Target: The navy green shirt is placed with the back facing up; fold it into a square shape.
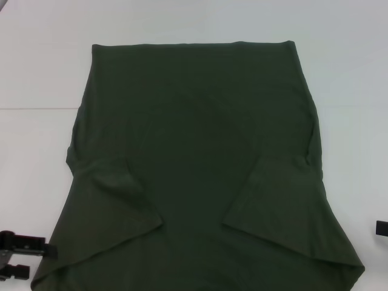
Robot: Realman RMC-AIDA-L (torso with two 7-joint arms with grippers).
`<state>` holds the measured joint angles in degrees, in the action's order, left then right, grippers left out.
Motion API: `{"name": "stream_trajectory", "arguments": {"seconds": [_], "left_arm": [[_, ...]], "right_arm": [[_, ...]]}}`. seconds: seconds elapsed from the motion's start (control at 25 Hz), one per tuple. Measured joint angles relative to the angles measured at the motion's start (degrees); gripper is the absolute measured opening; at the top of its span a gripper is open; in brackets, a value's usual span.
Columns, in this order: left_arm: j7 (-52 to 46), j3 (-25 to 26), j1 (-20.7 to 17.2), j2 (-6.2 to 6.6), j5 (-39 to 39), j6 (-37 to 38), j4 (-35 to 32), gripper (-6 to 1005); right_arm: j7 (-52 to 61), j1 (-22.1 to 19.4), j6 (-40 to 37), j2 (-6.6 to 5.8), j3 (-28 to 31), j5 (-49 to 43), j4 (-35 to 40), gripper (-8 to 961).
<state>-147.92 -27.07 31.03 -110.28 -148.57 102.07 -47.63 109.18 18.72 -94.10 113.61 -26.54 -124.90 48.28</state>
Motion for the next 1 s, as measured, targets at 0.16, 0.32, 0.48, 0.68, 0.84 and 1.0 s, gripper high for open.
{"name": "stream_trajectory", "arguments": {"seconds": [0.16,0.32,0.48,0.68,0.84,1.0], "left_arm": [[-1.7,-2.1,1.2,-0.50,-1.5,-1.6,0.0,887],[-4.4,-6.1,1.5,-0.75,-3.7,-3.5,-0.2,887],[-5.7,-7.4,2.1,-1.22,-5.5,-4.4,-0.3,888],[-6.2,-8.0,2.7,-1.57,-6.6,-5.3,-0.3,887],[-6.3,-7.9,2.9,-1.57,-6.4,-5.8,-0.1,887],[-6.3,-8.1,2.9,-1.61,-6.5,-6.4,0.4,888]], "right_arm": [[0.0,0.0,0.0,0.02,0.1,0.0,0.0,868],[0.0,0.0,0.0,0.03,0.2,-0.1,0.0,869],[0.0,0.2,0.0,0.02,-0.1,-0.2,0.1,869],[0.0,0.8,0.2,-0.03,-0.4,-2.2,0.2,869],[0.0,1.6,0.4,-0.06,-0.4,-3.5,0.0,869],[0.0,2.0,0.4,-0.06,-0.4,-3.7,0.0,869]]}}
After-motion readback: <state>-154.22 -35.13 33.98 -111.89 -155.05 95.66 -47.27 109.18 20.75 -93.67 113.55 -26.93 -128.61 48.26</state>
